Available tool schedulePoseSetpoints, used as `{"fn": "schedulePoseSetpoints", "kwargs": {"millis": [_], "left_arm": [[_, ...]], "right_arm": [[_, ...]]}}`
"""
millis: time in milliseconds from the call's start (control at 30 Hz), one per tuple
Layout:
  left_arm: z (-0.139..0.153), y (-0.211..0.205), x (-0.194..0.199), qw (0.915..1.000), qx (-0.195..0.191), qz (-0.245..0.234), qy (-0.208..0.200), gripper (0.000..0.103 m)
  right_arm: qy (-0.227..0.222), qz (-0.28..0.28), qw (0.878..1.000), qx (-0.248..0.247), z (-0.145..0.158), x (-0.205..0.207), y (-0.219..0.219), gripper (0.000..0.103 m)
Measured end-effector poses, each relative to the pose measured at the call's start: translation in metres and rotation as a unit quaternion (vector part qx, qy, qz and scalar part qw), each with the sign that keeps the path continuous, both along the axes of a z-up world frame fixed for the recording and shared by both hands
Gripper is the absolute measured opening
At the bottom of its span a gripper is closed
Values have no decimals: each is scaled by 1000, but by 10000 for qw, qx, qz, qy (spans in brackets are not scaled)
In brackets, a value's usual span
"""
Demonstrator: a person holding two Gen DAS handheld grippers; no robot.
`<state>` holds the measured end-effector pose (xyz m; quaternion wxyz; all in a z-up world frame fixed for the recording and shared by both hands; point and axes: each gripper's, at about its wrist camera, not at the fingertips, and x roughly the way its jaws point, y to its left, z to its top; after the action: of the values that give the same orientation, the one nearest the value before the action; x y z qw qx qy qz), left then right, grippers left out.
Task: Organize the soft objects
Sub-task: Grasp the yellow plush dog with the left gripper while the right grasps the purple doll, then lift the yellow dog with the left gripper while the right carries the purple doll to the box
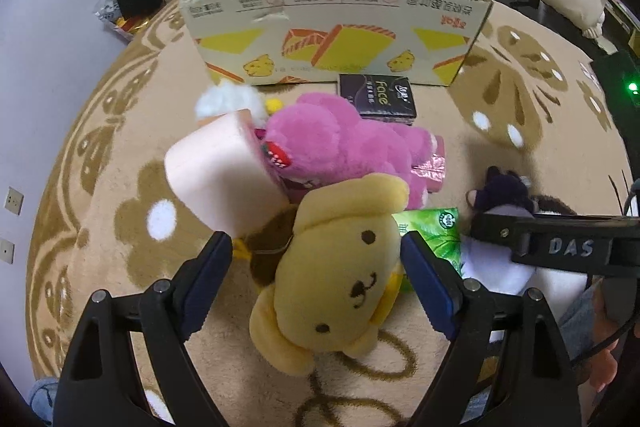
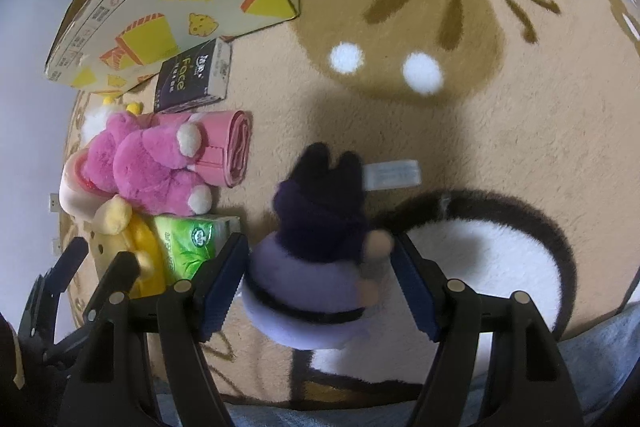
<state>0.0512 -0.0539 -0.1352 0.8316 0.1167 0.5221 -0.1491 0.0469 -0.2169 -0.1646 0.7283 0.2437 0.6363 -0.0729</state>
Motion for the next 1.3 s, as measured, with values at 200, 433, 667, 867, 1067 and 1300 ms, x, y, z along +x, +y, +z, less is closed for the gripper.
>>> {"fn": "schedulePoseSetpoints", "kwargs": {"millis": [200, 433, 667, 867, 1067, 1300], "left_arm": [[-13, -6, 0, 9997, -70, -75, 228, 85], [-13, -9, -3, 9993, 1, -94, 350, 71], [-5, -4, -6, 9997, 173, 53, 169, 66], [3, 0, -6, 9987, 451, 215, -140, 66], [16, 6, -8, 9986, 309, 326, -286, 66], [42, 13, -18, 9964, 134, 427, -726, 66]], "right_arm": [[-4, 312, 9994, -148, -3, 5, 21, 61], [-535, 250, 9969, -526, 23, 8, 30, 59], [-810, 318, 9940, -656, 37, 11, 37, 59], [-1269, 342, 9881, -803, 55, 7, 35, 59], [-1565, 389, 9828, -899, 71, -10, 16, 59], [-1912, 481, 9757, -952, 92, -24, 17, 59]]}}
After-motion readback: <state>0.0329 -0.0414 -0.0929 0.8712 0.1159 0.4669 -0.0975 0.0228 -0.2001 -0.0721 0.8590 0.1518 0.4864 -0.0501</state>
